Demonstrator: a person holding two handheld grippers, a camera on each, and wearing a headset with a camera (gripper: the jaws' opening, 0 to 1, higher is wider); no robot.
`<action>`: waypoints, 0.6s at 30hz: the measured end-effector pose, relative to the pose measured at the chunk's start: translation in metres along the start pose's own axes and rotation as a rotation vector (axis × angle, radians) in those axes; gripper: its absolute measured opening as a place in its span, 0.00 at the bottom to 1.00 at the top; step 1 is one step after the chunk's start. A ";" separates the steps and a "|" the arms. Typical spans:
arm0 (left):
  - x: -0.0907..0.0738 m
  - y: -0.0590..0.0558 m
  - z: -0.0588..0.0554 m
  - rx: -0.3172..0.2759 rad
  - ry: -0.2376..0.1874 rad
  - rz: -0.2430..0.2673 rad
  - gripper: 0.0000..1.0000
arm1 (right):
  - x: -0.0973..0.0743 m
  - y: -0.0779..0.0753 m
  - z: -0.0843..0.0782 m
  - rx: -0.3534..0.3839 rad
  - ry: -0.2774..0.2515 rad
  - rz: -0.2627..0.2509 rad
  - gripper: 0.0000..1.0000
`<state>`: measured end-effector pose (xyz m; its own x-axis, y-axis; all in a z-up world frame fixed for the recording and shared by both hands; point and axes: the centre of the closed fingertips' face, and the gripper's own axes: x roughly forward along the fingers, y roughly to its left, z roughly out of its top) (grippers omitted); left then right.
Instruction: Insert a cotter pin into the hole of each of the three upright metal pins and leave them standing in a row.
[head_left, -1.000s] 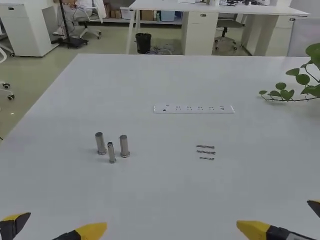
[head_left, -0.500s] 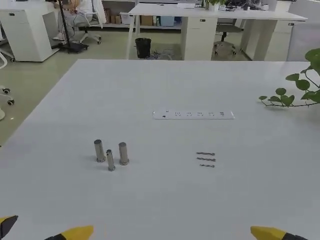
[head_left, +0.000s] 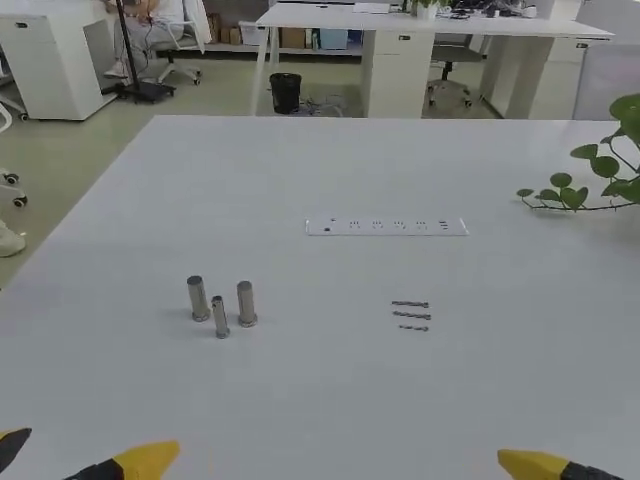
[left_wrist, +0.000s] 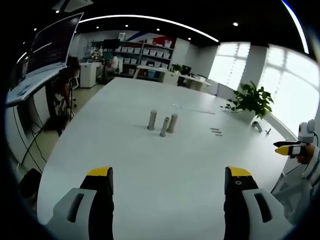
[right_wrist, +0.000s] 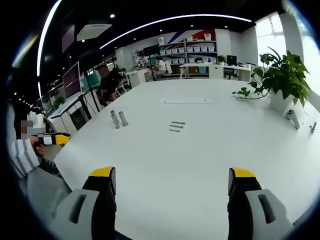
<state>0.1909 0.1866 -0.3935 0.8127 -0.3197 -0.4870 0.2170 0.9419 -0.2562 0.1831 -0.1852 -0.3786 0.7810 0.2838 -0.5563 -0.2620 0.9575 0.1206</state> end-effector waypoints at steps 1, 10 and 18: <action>0.001 -0.001 0.001 0.003 0.000 -0.001 0.91 | 0.000 0.001 0.000 -0.001 0.000 0.001 0.92; 0.009 -0.007 0.019 0.063 -0.008 -0.015 0.90 | -0.002 -0.001 0.000 0.000 -0.001 0.000 0.92; 0.022 -0.008 0.032 0.099 -0.008 -0.031 0.88 | -0.001 -0.004 0.001 0.000 0.004 -0.005 0.91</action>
<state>0.2246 0.1755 -0.3753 0.8089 -0.3484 -0.4735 0.2942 0.9373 -0.1871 0.1840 -0.1891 -0.3777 0.7803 0.2788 -0.5598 -0.2581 0.9589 0.1178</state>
